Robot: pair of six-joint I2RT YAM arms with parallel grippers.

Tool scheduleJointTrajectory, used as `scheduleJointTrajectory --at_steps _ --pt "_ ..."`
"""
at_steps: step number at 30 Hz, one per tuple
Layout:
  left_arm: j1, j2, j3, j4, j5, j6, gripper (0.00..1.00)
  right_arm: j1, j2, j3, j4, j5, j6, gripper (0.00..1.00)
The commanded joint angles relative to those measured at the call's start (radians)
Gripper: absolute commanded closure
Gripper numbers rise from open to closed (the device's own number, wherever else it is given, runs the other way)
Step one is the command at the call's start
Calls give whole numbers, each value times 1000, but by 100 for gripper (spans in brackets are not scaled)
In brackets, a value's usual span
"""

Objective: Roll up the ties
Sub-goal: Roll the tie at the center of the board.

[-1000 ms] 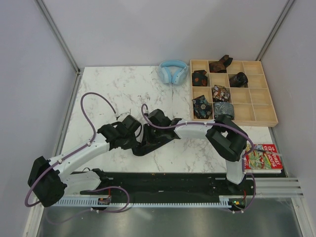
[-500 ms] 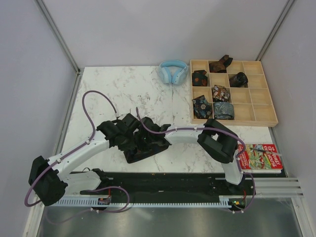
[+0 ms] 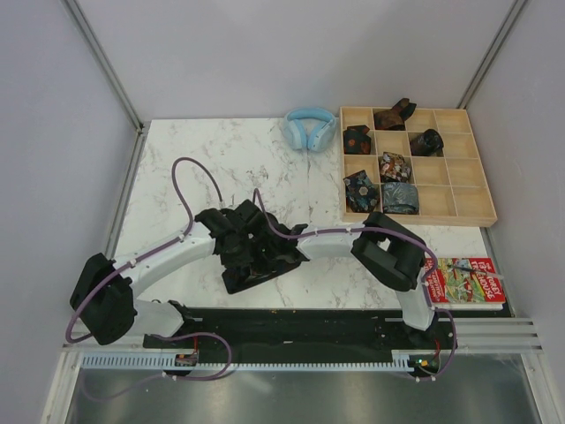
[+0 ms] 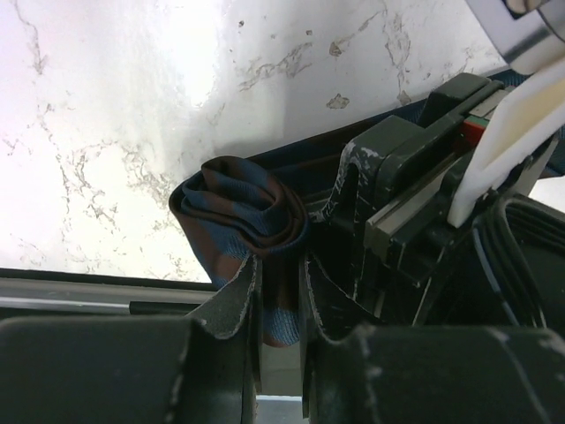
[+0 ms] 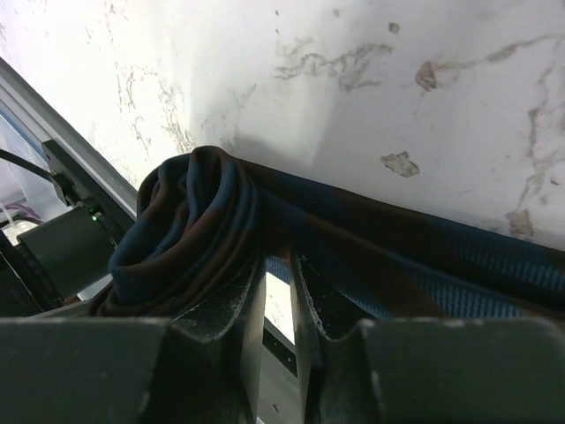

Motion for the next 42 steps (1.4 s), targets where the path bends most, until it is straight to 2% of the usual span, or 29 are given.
scheduleJointTrajectory --at_steps 1,12,17,20,24,30,37,42 --pt "-46 73 41 60 -6 1 90 0 -41 -29 9 9 -44 74" --pt "-62 174 71 59 -29 -8 89 -66 -175 -153 -78 47 -117 71" --pt "-70 223 101 57 -35 -13 84 -77 -262 -238 -104 82 -131 70" --pt "-79 251 130 57 -34 -16 66 -77 -307 -276 -106 99 -130 69" --pt "-92 266 167 56 -22 -13 48 -77 -356 -313 -107 114 -126 69" --pt "-92 248 198 50 -28 -10 33 -48 -379 -316 -104 145 -107 69" --pt "-76 166 238 -3 -124 53 32 36 -396 -304 -57 206 -48 71" --pt "37 117 189 29 -124 110 36 84 -408 -324 26 228 -10 71"
